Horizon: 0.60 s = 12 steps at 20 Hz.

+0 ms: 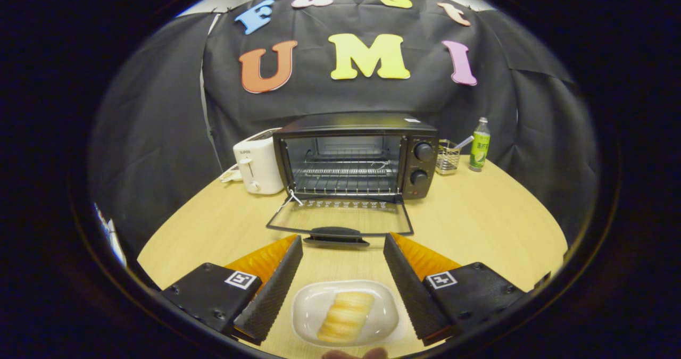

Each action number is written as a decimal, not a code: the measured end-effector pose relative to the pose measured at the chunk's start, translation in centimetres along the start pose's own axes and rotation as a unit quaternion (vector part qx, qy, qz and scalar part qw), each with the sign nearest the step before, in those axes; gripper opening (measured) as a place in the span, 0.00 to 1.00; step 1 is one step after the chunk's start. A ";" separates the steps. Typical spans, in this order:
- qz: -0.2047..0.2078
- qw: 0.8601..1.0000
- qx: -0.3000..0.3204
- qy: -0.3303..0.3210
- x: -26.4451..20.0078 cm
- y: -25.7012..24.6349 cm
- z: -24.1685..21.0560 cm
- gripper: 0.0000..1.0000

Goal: Open the toaster oven, put the food inside, and close the toaster oven door.

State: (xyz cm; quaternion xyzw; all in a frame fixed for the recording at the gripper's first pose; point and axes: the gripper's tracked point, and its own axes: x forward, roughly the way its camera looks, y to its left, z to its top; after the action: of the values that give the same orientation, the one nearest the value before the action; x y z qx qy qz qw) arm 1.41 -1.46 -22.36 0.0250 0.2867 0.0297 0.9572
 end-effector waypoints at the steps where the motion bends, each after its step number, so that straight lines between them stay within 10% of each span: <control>1: -0.002 1.000 0.003 0.009 -0.5 -0.2 -0.8 1.00; 12: -0.016 0.992 0.056 0.108 0.6 -0.5 -10.7 1.00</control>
State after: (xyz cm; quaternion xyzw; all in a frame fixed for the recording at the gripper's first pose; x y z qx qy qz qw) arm -3.95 -1.58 -31.70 0.0702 0.3900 0.0008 0.9181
